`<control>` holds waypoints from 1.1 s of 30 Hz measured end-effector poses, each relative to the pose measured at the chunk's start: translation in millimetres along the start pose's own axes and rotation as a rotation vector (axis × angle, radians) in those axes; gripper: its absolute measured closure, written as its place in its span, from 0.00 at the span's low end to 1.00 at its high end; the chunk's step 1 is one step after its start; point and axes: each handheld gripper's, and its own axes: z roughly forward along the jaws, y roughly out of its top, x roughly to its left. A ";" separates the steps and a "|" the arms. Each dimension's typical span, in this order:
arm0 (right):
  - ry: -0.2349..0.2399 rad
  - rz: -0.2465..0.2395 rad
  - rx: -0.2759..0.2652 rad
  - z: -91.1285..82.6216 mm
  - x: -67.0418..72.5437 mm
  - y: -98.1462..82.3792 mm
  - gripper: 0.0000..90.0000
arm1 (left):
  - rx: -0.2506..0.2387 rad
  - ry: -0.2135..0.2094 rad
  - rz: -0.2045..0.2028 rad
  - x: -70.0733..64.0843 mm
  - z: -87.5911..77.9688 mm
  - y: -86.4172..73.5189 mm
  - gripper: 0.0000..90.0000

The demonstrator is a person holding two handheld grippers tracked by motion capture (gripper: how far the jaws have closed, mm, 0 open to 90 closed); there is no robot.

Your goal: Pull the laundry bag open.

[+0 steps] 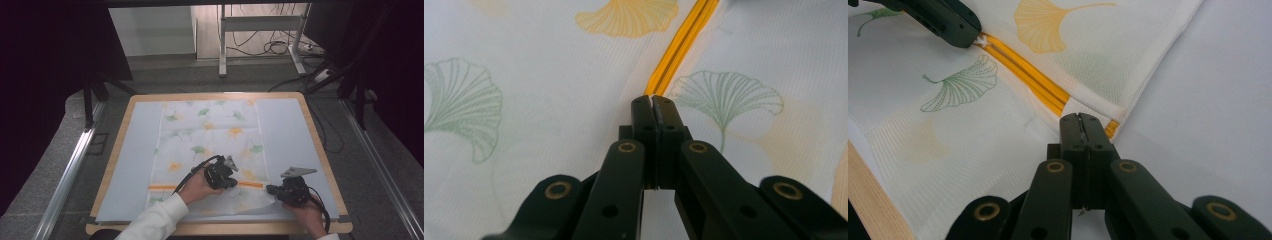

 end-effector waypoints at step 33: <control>-0.004 -0.005 0.000 0.1 0.7 0.1 1.00 | 0.006 0.026 -0.073 12.1 -21.9 -30.0 1.00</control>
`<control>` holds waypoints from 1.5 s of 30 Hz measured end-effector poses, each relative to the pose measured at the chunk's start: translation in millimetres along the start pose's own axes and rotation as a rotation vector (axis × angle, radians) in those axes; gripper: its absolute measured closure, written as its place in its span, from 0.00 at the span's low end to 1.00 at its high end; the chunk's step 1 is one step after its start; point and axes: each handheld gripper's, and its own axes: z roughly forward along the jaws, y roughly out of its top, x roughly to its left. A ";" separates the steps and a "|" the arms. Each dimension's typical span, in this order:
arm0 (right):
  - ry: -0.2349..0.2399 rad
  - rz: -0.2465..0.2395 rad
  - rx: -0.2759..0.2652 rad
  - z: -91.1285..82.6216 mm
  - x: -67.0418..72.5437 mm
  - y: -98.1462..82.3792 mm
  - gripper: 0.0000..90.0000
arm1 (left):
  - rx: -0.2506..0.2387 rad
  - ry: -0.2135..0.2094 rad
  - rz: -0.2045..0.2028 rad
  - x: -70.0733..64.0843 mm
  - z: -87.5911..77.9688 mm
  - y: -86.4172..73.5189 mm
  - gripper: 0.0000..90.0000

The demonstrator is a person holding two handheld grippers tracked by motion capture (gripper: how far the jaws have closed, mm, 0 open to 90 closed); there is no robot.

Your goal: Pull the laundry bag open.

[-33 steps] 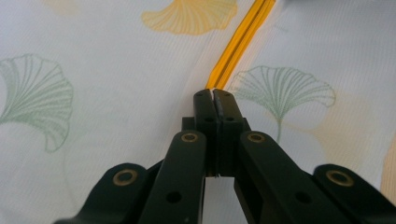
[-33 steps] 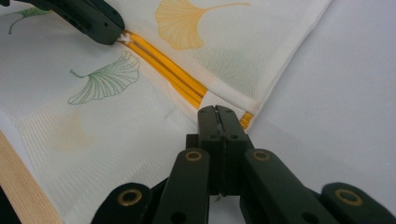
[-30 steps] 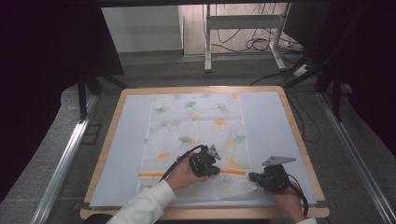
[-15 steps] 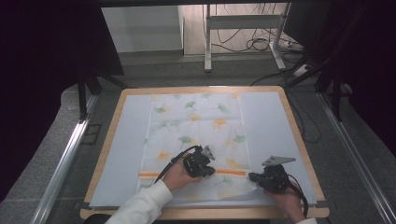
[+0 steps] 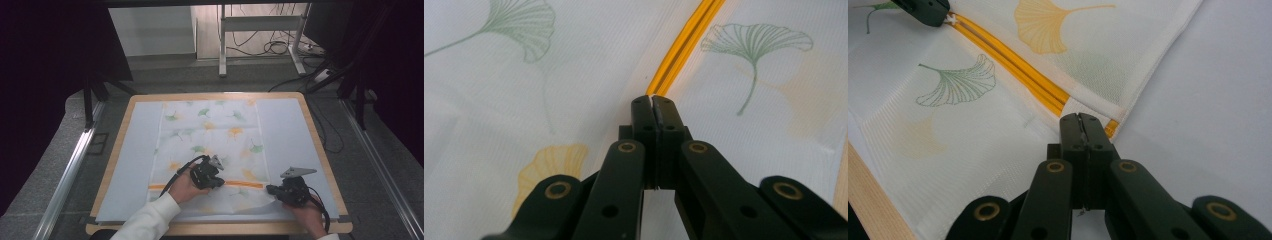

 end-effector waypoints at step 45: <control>-0.004 -0.007 0.002 0.1 0.8 0.5 1.00 | -0.017 0.077 -0.098 15.8 -26.3 -38.7 1.00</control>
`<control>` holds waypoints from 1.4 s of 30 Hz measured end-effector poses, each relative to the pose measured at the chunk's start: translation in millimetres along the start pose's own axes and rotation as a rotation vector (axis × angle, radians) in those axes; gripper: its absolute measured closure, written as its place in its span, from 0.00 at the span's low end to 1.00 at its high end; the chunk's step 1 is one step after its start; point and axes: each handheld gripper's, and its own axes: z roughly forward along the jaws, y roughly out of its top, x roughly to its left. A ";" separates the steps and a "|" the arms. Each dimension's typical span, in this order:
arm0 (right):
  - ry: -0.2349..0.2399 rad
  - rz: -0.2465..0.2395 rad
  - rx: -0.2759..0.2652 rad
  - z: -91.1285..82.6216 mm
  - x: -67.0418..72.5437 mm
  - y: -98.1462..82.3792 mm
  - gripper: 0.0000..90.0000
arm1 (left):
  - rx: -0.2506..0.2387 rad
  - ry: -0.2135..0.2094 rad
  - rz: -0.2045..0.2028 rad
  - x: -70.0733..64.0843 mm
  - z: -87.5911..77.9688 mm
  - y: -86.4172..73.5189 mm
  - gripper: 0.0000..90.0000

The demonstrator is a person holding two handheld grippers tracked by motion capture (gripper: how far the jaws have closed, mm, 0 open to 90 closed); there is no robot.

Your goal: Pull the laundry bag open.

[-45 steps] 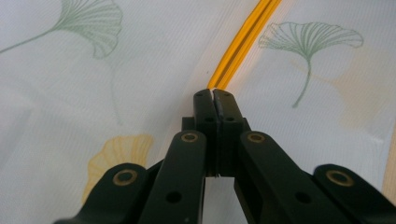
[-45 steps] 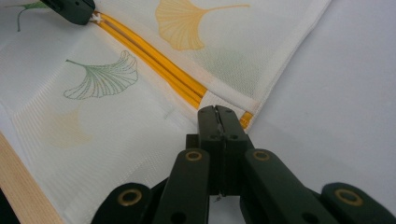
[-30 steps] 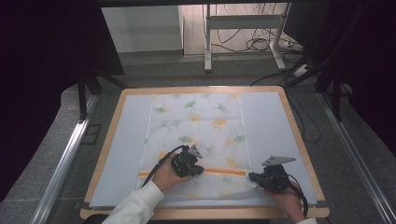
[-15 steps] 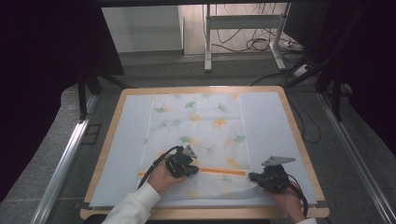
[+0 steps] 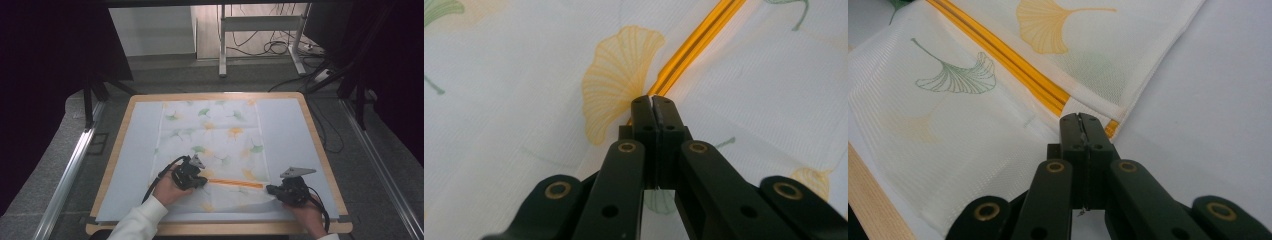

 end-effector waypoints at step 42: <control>-0.004 -0.002 0.000 0.1 0.6 0.1 1.00 | -0.001 0.050 -0.079 22.5 -25.0 -34.6 1.00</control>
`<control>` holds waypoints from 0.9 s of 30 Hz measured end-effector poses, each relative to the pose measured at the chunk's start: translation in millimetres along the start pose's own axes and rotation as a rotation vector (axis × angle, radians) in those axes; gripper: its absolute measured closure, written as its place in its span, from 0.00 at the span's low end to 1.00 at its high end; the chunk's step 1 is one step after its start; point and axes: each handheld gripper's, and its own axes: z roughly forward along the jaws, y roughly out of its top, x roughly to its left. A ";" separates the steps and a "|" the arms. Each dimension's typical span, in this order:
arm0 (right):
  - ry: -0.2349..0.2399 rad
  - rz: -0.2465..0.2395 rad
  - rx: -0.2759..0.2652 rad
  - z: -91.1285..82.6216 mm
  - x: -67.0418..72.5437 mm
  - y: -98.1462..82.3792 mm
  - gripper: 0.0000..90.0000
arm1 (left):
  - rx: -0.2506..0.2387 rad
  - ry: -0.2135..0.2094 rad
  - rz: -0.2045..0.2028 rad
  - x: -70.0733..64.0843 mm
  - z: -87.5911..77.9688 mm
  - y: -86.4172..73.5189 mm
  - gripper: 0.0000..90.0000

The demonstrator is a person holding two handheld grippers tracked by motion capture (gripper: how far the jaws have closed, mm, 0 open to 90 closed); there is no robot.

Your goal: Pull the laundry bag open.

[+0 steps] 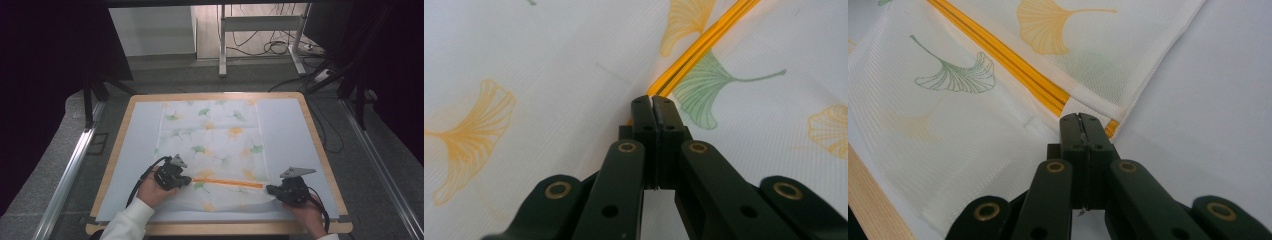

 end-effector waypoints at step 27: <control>0.001 -0.005 0.004 -0.2 -0.1 0.2 1.00 | -0.011 0.015 -0.060 18.7 -16.9 -24.6 1.00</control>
